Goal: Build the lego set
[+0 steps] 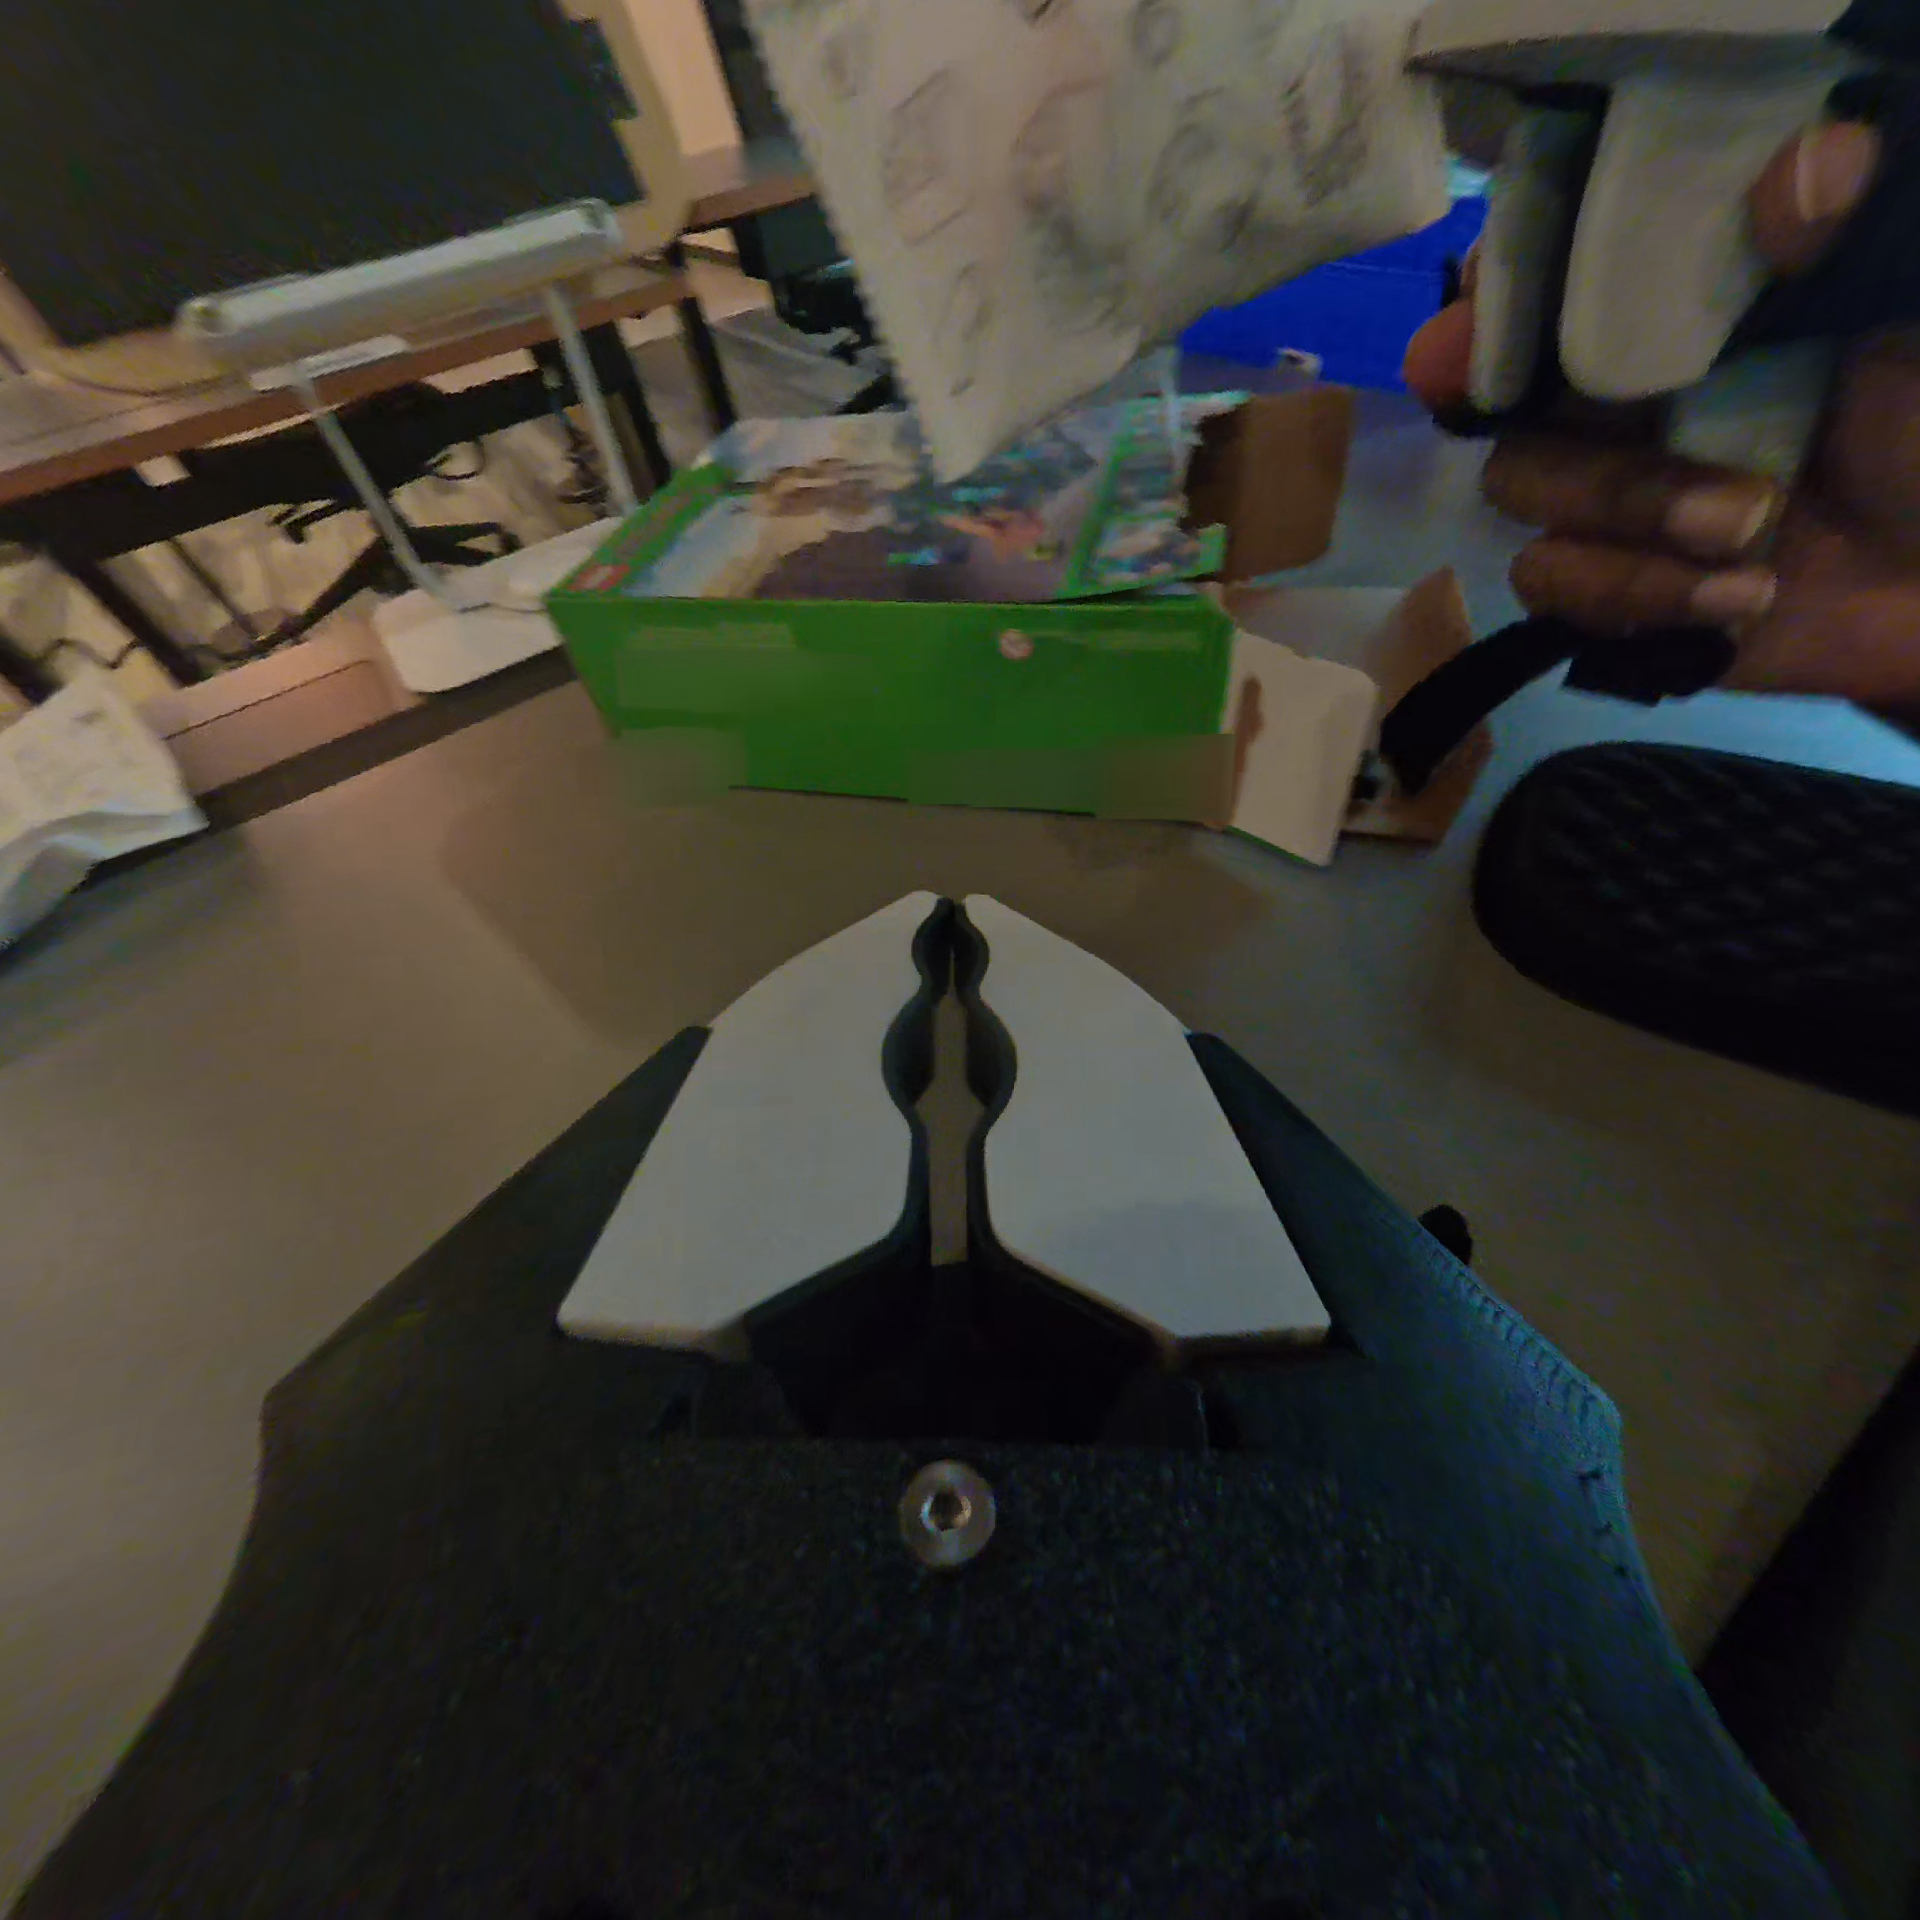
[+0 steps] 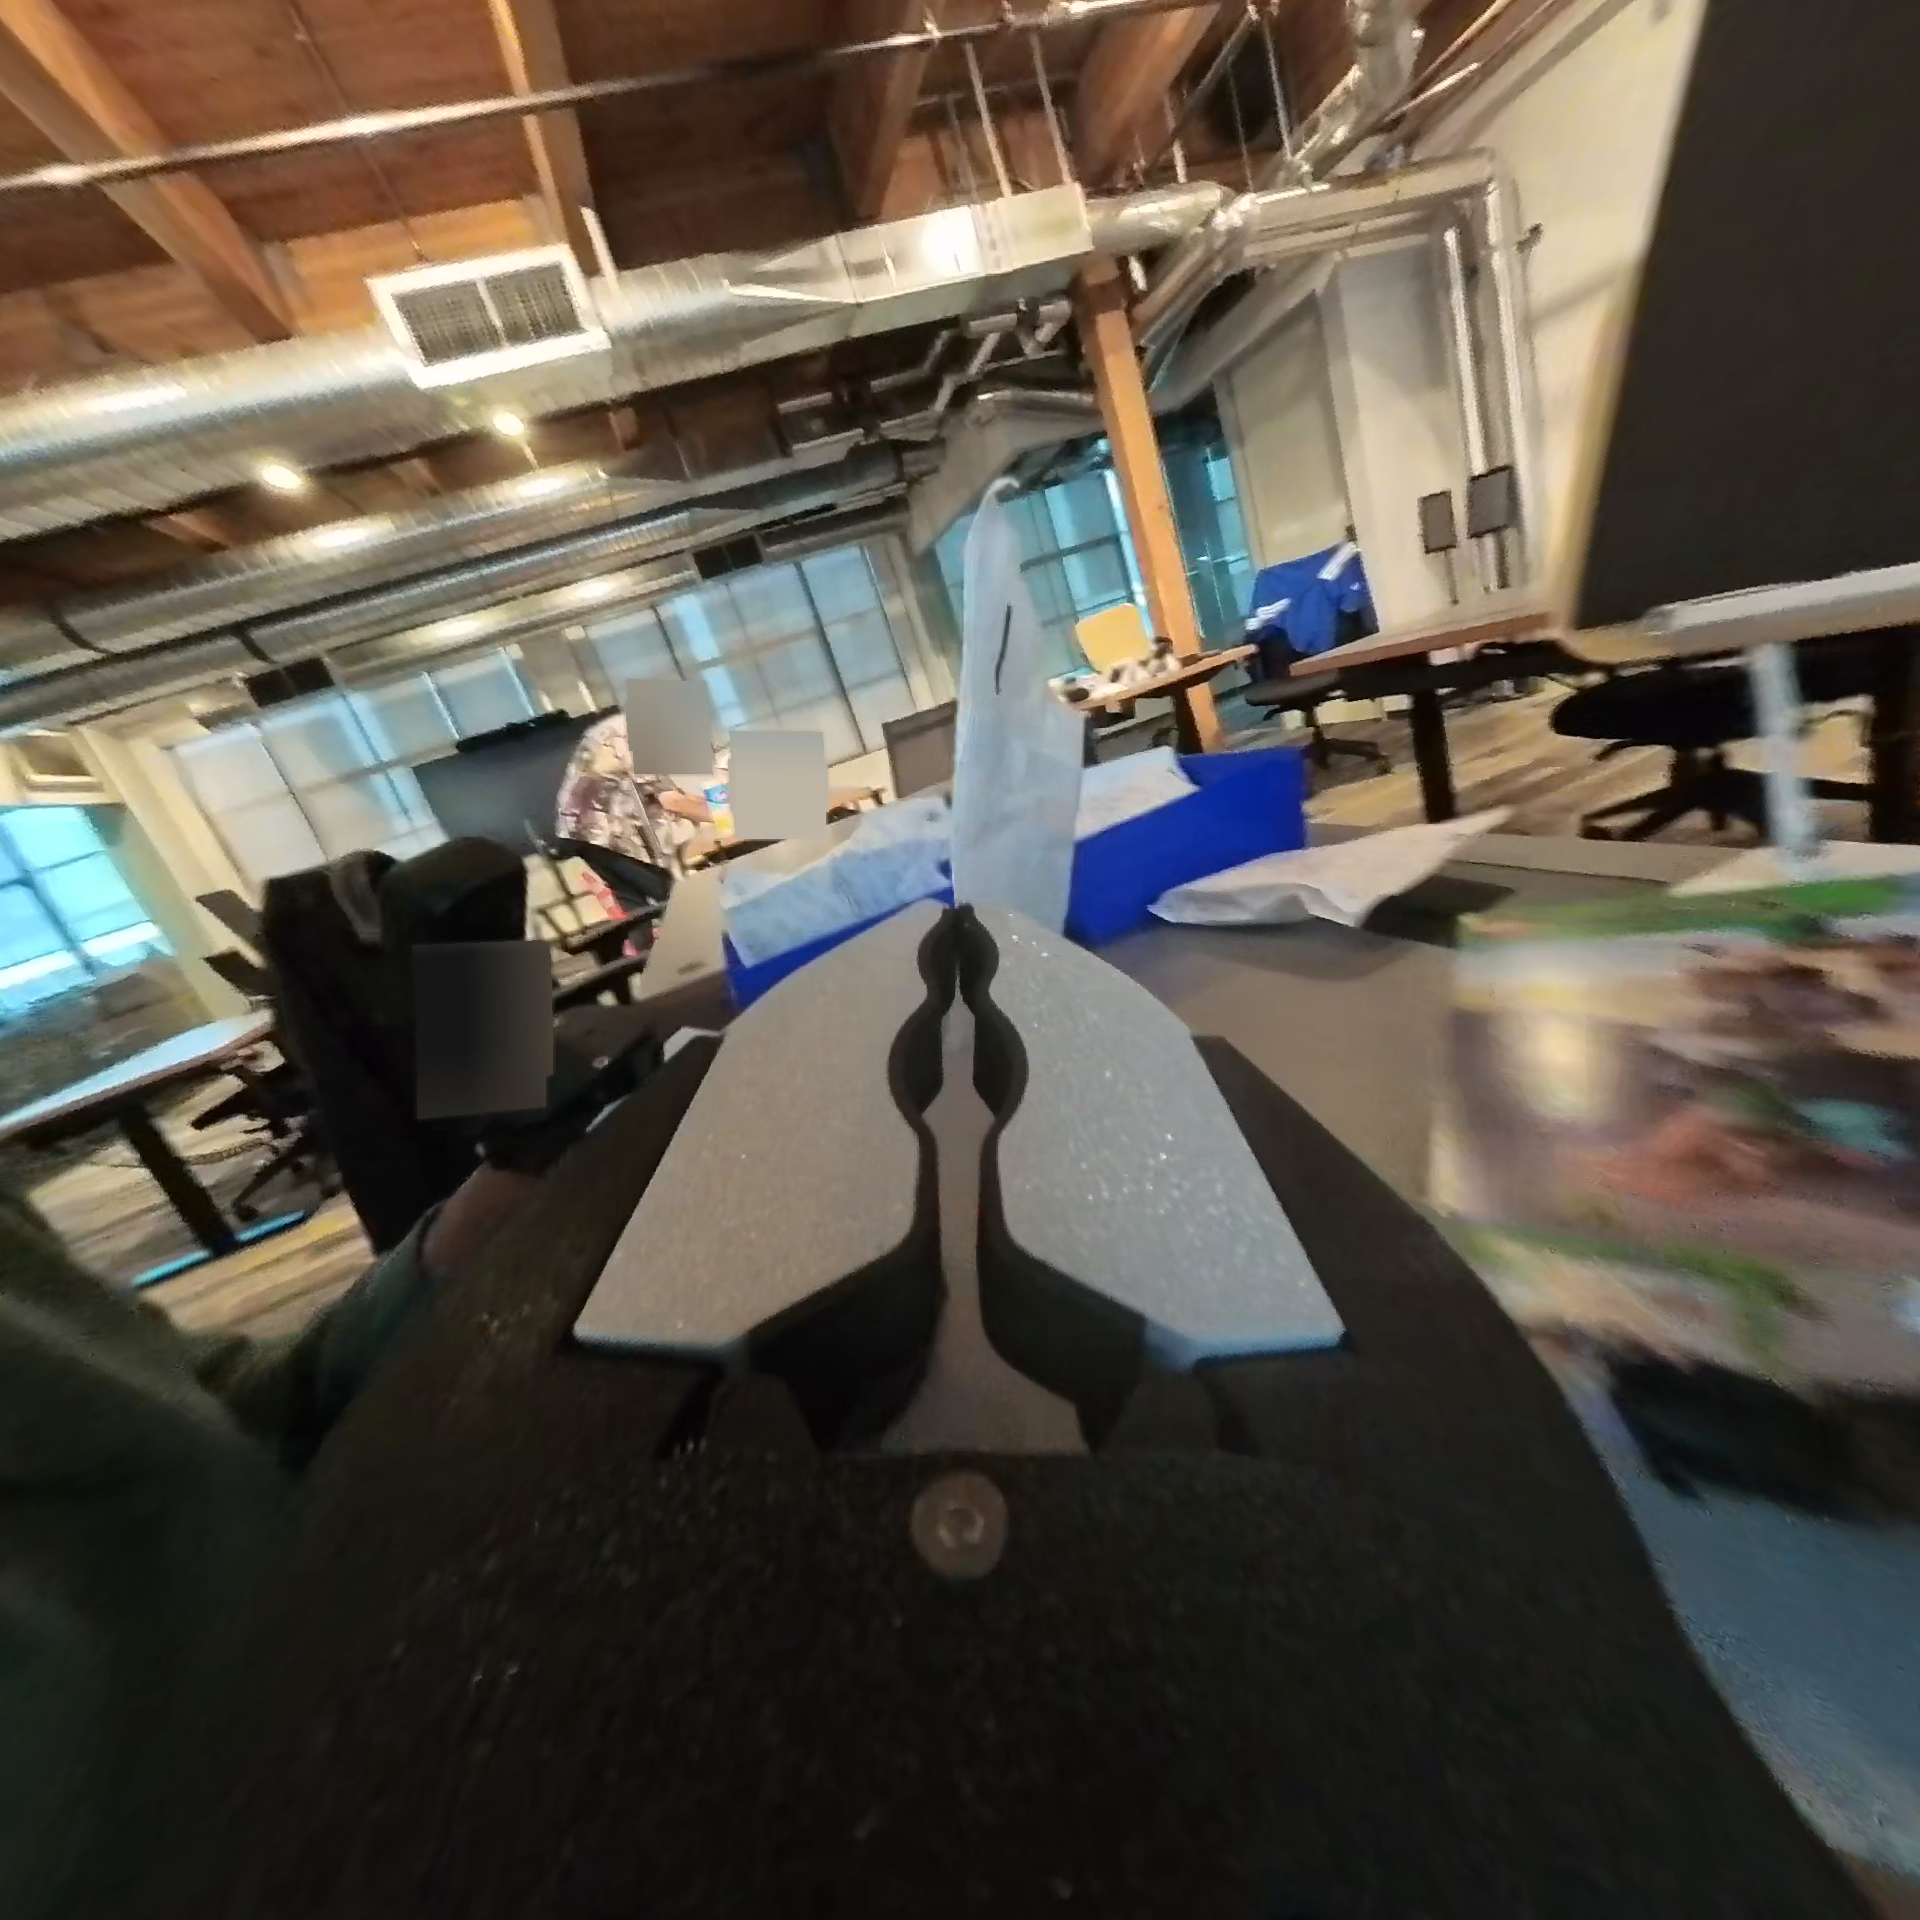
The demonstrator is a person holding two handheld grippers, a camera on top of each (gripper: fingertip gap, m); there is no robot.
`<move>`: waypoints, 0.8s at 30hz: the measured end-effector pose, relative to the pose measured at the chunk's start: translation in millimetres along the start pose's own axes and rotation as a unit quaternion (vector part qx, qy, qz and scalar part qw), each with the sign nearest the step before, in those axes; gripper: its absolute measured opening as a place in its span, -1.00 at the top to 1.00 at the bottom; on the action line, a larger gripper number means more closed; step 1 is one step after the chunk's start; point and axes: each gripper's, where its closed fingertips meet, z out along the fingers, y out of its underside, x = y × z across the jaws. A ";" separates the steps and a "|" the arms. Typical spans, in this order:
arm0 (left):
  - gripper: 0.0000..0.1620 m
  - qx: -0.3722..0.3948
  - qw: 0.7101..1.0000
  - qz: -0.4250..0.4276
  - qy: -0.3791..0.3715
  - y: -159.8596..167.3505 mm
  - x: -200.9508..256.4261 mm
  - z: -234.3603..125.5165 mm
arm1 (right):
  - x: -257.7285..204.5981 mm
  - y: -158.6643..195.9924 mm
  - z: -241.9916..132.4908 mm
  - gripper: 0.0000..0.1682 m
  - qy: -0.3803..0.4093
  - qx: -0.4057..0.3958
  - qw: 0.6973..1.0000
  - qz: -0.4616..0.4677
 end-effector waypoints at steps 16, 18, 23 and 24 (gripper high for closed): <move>1.00 -0.030 0.995 0.006 -0.099 6.7 -46.1 -20.3 | -27.6 62.5 73.9 1.00 -0.065 0.086 0.992 0.061; 1.00 -0.028 0.994 0.007 -0.104 5.9 -48.0 -21.5 | -26.8 65.3 73.1 1.00 -0.068 0.093 0.991 0.066; 1.00 -0.026 0.993 0.013 -0.113 2.4 -50.6 -23.1 | -28.9 68.8 71.5 1.00 -0.079 0.097 0.990 0.069; 1.00 -0.026 0.993 0.015 -0.113 2.2 -50.5 -23.0 | -30.6 70.5 71.5 1.00 -0.083 0.095 0.990 0.068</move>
